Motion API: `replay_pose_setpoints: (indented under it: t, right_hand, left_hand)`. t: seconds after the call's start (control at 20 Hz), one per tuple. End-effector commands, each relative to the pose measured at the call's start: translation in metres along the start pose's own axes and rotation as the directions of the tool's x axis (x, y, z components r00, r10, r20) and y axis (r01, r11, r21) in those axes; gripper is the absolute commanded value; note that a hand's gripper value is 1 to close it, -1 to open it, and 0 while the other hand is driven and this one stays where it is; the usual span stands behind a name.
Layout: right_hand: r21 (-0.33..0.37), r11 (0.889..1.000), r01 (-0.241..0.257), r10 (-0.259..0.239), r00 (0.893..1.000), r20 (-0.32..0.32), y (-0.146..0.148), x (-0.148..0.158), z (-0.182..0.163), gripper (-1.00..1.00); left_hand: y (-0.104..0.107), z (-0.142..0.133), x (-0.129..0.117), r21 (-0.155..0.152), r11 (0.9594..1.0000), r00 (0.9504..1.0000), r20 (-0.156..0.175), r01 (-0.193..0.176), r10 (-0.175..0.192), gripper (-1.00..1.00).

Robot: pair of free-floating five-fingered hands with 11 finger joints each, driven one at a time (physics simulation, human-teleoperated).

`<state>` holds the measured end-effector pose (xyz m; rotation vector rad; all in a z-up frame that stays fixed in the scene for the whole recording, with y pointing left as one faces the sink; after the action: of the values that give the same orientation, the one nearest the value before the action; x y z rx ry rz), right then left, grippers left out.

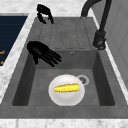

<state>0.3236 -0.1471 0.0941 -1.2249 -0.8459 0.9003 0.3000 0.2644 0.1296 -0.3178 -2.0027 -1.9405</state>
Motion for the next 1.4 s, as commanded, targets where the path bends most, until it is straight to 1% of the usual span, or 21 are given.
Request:
replay_pose_setpoints:
  t: [0.0,0.1,0.2,0.3,0.35,0.4,0.55,0.8,0.9,0.95,1.05,1.35]
  right_hand:
    - [0.026,0.995,0.098,-0.095,0.991,-0.096,0.018,0.000,-0.006,-1.00]
    - [0.034,0.992,0.119,-0.114,0.984,-0.134,0.027,0.001,-0.009,-1.00]
    - [0.047,0.989,0.139,-0.130,0.980,-0.153,0.035,0.005,-0.017,-1.00]
    - [0.061,0.988,0.140,-0.129,0.979,-0.159,0.040,0.010,-0.032,-1.00]
    - [0.063,0.990,0.127,-0.116,0.981,-0.153,0.039,0.013,-0.042,-1.00]
    - [0.066,0.987,0.147,-0.133,0.974,-0.181,0.047,0.014,-0.048,-1.00]
    - [0.094,0.978,0.185,-0.160,0.961,-0.227,0.060,0.018,-0.064,-1.00]
    - [0.112,0.967,0.228,-0.193,0.945,-0.264,0.079,0.029,-0.095,-1.00]
    - [0.104,0.961,0.257,-0.219,0.934,-0.283,0.089,0.030,-0.104,-1.00]
    - [0.101,0.959,0.266,-0.228,0.930,-0.289,0.093,0.031,-0.109,-1.00]
    - [0.102,0.954,0.281,-0.240,0.924,-0.298,0.102,0.031,-0.118,-1.00]
    - [0.116,0.941,0.318,-0.270,0.912,-0.310,0.130,0.030,-0.148,-1.00]
  left_hand:
    - [0.000,0.000,0.000,0.000,1.0000,1.0000,0.000,0.000,0.000,0.00]
    - [0.000,0.000,0.000,0.000,1.0000,1.0000,0.000,0.000,0.000,0.00]
    - [0.000,0.000,0.000,0.000,1.0000,1.0000,0.000,0.000,0.000,0.00]
    - [0.000,0.000,0.000,0.000,1.0000,1.0000,0.000,0.000,0.000,0.00]
    - [0.000,0.000,0.000,0.000,1.0000,1.0000,0.000,0.000,0.000,0.00]
    - [0.000,0.000,0.000,0.000,1.0000,1.0000,0.000,0.000,0.000,0.00]
    - [0.000,0.000,0.000,0.000,1.0000,1.0000,0.000,0.001,-0.001,0.00]
    - [0.000,0.000,0.000,0.001,1.0000,1.0000,0.000,0.001,-0.001,0.00]
    - [0.000,0.000,0.000,0.001,1.0000,1.0000,0.000,0.001,-0.001,0.00]
    - [0.000,0.000,0.000,0.001,1.0000,1.0000,0.000,0.001,-0.001,0.00]
    - [0.000,0.000,0.000,0.001,1.0000,1.0000,0.000,0.001,-0.001,0.00]
    - [0.000,0.000,0.000,0.001,1.0000,1.0000,-0.001,0.001,-0.001,0.00]
